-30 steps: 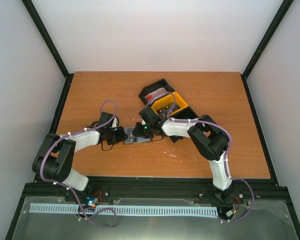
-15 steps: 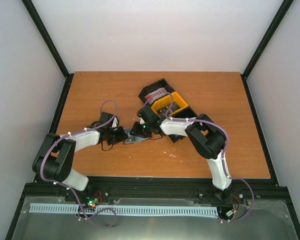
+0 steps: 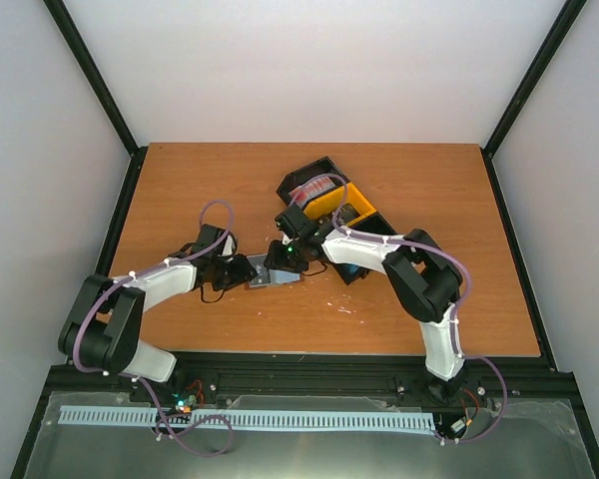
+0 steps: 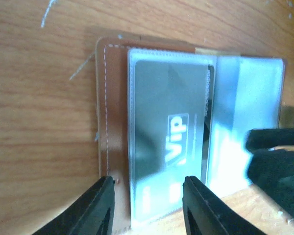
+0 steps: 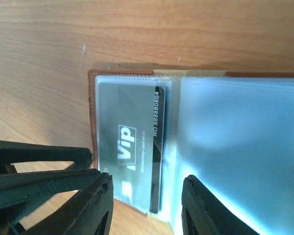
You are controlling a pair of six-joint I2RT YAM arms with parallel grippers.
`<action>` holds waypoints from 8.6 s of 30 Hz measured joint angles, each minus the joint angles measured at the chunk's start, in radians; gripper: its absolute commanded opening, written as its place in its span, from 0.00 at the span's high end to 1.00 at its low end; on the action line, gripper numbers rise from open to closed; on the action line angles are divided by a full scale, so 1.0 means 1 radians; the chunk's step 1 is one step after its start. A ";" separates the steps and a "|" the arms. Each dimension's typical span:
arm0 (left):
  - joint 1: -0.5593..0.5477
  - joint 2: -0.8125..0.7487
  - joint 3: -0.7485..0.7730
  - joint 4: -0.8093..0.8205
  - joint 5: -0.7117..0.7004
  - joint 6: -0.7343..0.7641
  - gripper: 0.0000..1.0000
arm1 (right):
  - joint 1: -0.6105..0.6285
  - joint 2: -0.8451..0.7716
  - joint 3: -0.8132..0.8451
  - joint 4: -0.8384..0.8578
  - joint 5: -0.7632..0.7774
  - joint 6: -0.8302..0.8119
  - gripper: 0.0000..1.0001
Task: Put the credit cards into the card holder
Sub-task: Insert the credit card into the card holder, then pick up the credit card from the storage box, then insert the credit card into the card holder.
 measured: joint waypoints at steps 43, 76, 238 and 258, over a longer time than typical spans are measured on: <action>-0.159 0.166 0.267 0.095 0.277 0.230 0.30 | -0.352 -0.139 -0.011 -0.533 0.233 -0.646 0.52; -0.259 0.416 0.356 0.249 0.165 0.163 0.61 | -0.356 -0.137 -0.063 -0.473 0.163 -0.631 0.70; -0.003 -0.264 -0.013 -0.047 0.187 -0.061 0.99 | -0.024 -0.408 -0.232 -0.234 0.018 -0.154 0.57; 0.106 0.029 -0.007 0.098 0.368 0.082 0.99 | 0.017 -0.072 0.006 -0.381 0.266 -0.295 0.58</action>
